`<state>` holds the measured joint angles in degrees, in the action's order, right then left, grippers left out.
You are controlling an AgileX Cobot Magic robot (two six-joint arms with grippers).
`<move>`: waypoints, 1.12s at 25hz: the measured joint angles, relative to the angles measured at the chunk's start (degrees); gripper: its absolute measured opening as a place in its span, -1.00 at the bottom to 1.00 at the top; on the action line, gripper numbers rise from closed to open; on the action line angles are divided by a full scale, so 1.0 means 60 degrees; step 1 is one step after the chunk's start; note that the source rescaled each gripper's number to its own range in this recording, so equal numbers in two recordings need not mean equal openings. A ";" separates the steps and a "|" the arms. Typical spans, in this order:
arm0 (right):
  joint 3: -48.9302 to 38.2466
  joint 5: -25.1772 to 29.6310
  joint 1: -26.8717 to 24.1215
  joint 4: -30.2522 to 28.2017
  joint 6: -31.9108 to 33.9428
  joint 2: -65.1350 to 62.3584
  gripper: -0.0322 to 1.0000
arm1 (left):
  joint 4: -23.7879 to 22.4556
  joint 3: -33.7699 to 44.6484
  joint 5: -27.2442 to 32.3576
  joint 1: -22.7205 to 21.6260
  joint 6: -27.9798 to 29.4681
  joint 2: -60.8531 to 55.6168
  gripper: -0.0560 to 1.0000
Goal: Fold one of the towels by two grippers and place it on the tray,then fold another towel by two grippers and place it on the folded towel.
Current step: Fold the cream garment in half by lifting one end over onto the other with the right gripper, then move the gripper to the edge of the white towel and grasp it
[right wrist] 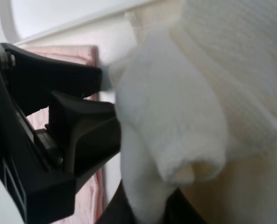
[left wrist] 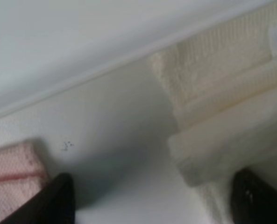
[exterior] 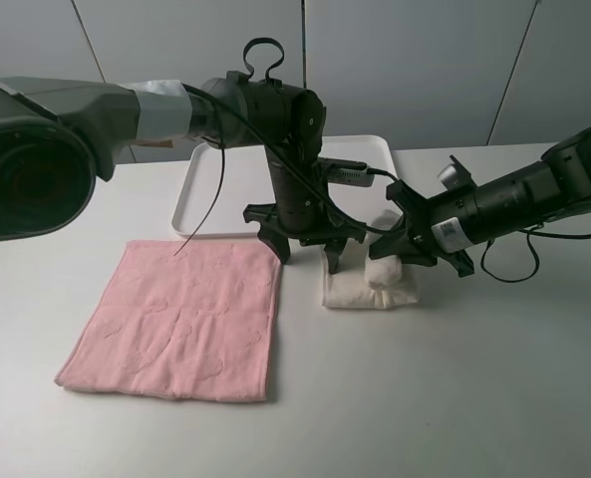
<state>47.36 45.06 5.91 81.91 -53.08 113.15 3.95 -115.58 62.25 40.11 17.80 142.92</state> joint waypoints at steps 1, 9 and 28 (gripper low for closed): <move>0.0000 -0.0002 0.0000 0.0000 -0.0016 0.0021 -0.81 | 0.0019 0.0000 0.0000 0.0000 0.0000 0.0000 0.88; 0.0000 0.0131 0.0000 0.0000 -0.0138 0.0056 -0.39 | 0.0110 -0.0037 0.0038 0.0000 -0.0184 0.0000 0.88; -0.0013 0.1668 0.0004 0.1199 -0.1370 0.0060 0.35 | 0.0153 -0.4131 0.1199 -0.1204 -0.1016 -0.0045 0.88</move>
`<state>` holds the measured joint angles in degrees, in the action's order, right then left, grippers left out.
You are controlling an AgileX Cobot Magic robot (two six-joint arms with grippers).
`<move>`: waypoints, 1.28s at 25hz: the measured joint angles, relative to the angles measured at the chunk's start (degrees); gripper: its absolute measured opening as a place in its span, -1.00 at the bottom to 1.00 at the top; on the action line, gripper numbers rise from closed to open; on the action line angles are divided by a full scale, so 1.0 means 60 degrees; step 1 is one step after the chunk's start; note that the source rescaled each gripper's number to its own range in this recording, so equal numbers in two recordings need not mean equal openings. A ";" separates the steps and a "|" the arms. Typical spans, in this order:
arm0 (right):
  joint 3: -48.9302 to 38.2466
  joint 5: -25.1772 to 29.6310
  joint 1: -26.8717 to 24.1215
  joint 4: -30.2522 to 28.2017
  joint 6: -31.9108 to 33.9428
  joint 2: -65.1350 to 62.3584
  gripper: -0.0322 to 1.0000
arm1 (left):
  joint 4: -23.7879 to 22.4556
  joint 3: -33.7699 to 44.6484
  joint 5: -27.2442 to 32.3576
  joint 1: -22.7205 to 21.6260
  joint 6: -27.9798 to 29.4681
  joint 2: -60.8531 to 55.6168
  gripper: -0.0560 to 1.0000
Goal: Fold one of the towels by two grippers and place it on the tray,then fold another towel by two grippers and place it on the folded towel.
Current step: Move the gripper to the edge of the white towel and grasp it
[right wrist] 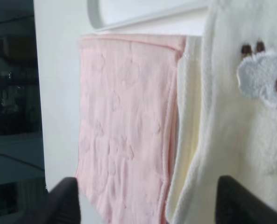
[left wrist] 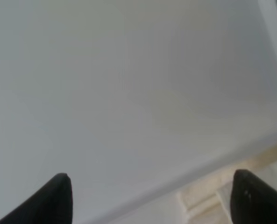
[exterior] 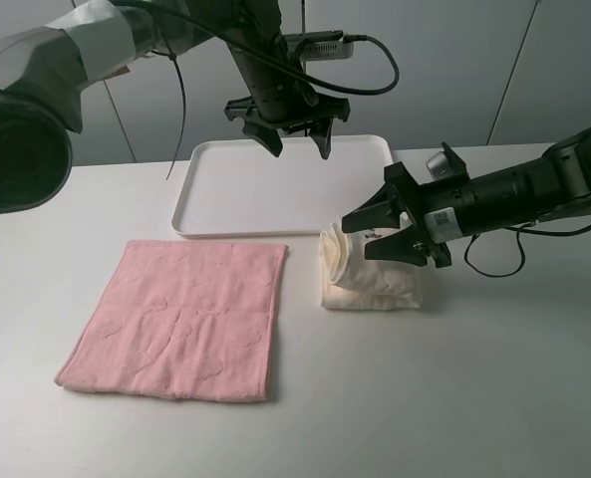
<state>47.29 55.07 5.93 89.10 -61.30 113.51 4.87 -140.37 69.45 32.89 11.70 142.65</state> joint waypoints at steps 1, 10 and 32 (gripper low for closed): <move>0.0000 -0.0058 0.0000 0.0000 -0.0044 -0.0036 0.40 | 0.0000 -0.0026 0.0020 -0.0013 -0.0068 -0.0023 0.88; 0.0000 -0.0311 -0.0970 -0.0203 0.0204 -0.0728 0.44 | 0.0038 -0.0049 0.0078 -0.0160 -0.1200 -0.0473 0.88; 0.0982 -0.1234 -0.1565 -0.2771 0.1151 0.0665 0.66 | -0.0469 0.5732 -0.0147 -0.0330 -0.1950 -0.4484 0.88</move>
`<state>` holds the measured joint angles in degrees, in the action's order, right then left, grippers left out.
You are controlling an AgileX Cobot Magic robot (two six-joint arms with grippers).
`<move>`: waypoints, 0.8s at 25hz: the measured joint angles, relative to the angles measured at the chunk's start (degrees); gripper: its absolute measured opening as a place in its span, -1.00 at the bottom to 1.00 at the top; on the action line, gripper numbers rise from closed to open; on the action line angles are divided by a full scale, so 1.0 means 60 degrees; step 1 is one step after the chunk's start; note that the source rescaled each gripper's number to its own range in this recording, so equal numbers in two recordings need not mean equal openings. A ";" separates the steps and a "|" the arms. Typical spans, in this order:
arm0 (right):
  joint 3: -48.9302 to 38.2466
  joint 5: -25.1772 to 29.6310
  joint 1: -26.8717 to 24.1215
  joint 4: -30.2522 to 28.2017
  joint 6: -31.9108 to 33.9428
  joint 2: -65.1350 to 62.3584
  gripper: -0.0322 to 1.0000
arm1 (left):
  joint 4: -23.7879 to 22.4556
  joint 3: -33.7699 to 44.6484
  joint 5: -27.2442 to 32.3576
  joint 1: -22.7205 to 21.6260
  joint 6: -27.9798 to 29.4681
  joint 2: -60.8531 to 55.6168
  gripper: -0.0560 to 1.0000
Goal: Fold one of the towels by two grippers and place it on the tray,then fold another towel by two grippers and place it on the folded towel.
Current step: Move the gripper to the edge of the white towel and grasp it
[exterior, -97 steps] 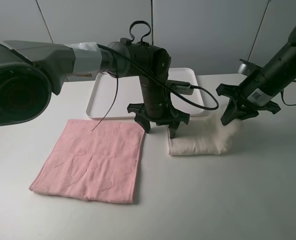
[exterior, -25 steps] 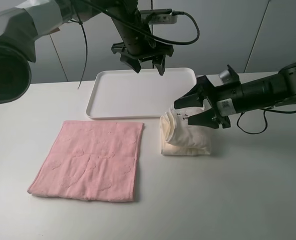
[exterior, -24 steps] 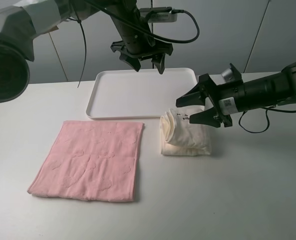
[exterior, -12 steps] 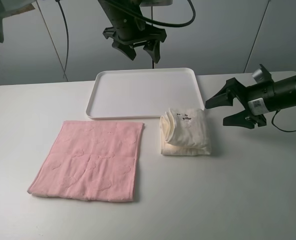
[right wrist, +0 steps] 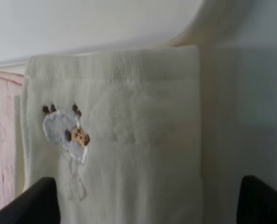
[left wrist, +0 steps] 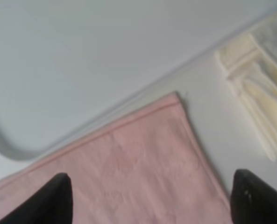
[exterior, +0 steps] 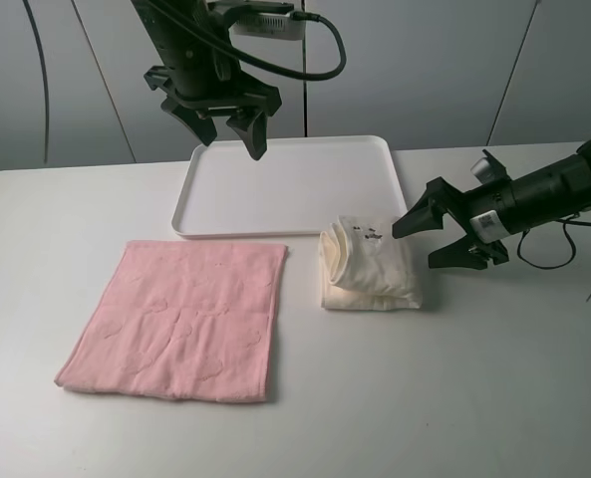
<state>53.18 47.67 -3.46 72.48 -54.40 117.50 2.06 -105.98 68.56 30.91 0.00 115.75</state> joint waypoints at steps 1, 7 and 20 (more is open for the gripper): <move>0.0073 0.0000 0.0113 0.0000 0.0000 0.0075 0.66 | 0.0000 0.0506 -0.0165 0.0000 0.0000 -0.0338 0.88; 0.0380 -0.0026 0.0504 -0.0252 0.0104 0.0413 0.59 | -0.0054 0.3392 -0.1354 0.0000 0.0000 -0.2098 0.88; 0.0437 -0.0613 0.1004 -0.0960 0.0408 0.0430 -0.50 | -0.0236 0.7089 -0.2921 0.0000 0.0383 -0.3720 0.88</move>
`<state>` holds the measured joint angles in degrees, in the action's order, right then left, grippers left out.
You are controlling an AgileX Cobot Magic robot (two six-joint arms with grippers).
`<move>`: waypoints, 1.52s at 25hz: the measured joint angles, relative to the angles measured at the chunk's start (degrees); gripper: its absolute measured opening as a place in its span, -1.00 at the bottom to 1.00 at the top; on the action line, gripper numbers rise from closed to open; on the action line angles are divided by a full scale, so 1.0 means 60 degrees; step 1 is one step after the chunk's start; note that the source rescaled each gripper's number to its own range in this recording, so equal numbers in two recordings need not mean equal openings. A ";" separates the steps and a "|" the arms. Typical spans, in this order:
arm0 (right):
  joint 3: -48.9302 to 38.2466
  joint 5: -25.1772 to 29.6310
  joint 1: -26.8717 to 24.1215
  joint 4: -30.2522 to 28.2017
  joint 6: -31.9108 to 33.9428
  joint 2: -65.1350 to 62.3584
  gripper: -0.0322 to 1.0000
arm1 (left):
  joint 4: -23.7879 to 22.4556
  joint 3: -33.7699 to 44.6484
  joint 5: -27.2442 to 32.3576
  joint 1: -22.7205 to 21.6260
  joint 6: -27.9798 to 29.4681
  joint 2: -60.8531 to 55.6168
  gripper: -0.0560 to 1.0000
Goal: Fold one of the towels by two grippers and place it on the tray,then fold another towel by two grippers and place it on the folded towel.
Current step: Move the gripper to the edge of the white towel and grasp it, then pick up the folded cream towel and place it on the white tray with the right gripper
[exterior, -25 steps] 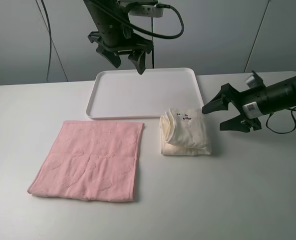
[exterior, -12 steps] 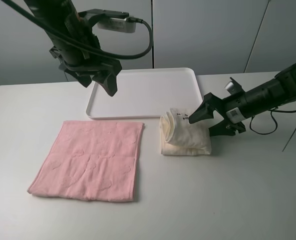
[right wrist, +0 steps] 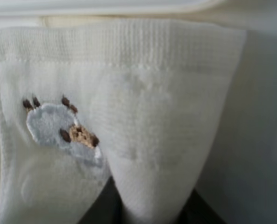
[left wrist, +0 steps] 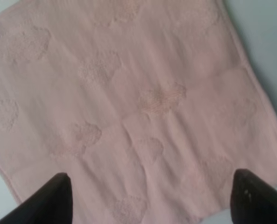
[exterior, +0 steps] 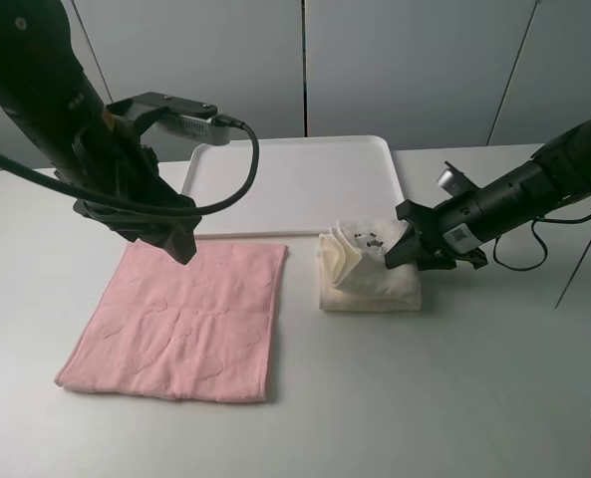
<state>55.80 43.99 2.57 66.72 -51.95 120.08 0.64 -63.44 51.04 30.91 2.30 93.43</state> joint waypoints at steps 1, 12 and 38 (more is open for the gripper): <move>0.0000 0.0000 0.0000 0.0000 0.0000 0.0000 -0.63 | -0.0107 0.0176 -0.0141 0.0000 0.0117 -0.0103 0.88; 0.0109 0.0510 0.0020 0.0040 0.0032 -0.0993 -0.76 | -0.0267 0.0458 -0.0383 -0.0787 0.0308 -0.0983 0.88; 0.9574 0.3121 0.1857 0.2447 0.4469 0.2759 -0.76 | -0.0694 0.0458 -0.0698 -0.1711 0.0220 -0.0983 0.88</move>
<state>113.24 62.72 13.71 81.40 -25.14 136.63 -3.53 -60.69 46.85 20.64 3.62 87.53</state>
